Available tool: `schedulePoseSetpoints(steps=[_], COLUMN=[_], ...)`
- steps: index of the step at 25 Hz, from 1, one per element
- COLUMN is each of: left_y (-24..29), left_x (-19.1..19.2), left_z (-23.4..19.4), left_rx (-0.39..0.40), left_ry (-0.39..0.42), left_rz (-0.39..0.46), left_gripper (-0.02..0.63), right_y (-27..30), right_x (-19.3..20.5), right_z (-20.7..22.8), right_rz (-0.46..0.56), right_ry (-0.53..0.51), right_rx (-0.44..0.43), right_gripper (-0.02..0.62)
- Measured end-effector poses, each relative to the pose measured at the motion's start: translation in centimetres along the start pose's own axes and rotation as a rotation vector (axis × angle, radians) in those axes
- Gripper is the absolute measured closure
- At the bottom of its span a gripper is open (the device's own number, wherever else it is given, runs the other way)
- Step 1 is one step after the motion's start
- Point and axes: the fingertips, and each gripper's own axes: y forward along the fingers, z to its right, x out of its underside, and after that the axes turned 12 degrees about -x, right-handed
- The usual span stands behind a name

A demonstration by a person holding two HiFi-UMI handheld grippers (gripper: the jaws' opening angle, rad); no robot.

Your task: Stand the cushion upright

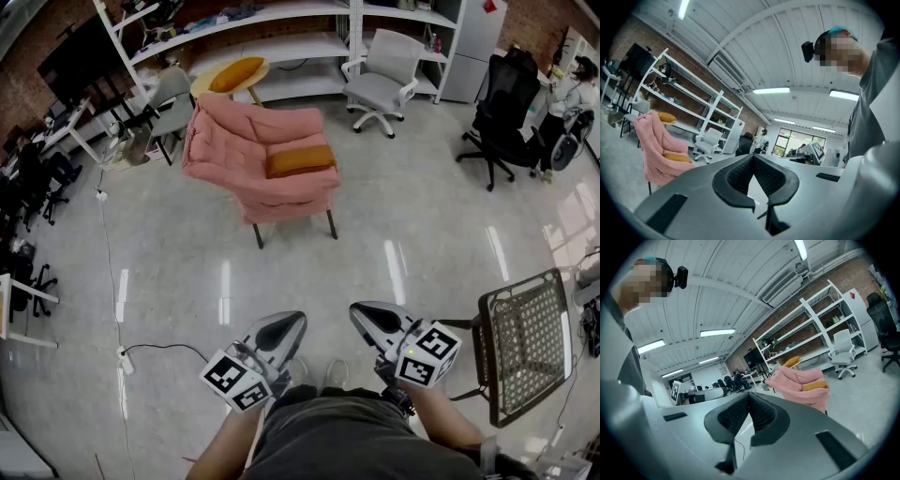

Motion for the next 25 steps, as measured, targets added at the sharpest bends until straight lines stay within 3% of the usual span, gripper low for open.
schedulePoseSetpoints(steps=[14,25], left_y=[2.3,4.4], left_x=[0.1,0.0], left_z=[0.5,-2.9], left_rx=[-0.008,-0.023], left_ry=[0.009,-0.016], left_rz=[-0.009,-0.023], left_gripper=[0.595,0.595], right_y=[-1.2,-0.6], right_x=[-0.6,-1.5], right_z=[2.0,5.7], right_rz=[0.013,0.004], right_ry=[0.035,0.074], right_rx=[-0.03,0.017], right_gripper=[0.58,0.578])
